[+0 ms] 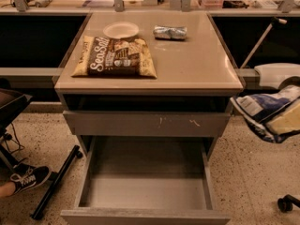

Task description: Place blue chip bag into middle drawer

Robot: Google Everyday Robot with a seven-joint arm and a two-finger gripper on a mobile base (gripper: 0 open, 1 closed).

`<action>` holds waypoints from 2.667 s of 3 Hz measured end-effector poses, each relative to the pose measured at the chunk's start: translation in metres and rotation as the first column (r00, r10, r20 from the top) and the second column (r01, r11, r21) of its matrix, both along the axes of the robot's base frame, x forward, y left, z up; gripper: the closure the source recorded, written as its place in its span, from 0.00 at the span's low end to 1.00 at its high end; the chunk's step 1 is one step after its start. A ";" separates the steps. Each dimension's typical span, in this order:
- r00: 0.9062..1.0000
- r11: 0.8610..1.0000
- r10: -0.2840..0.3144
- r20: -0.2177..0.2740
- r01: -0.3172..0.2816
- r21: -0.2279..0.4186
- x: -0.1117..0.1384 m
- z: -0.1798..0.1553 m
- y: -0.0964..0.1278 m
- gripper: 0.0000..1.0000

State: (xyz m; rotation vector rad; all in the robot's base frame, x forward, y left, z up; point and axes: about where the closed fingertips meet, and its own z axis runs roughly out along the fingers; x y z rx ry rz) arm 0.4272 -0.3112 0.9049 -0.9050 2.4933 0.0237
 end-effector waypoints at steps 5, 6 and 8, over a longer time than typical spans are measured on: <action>0.990 0.966 -0.055 -0.129 0.085 0.245 0.017 -0.256 0.152 1.00; 0.986 0.960 -0.073 -0.150 0.111 0.258 0.042 -0.309 0.186 1.00; 0.982 0.957 -0.101 -0.161 0.140 0.255 0.053 -0.334 0.192 1.00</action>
Offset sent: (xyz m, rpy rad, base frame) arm 0.0056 0.0127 -0.0634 0.0364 0.0322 -0.0724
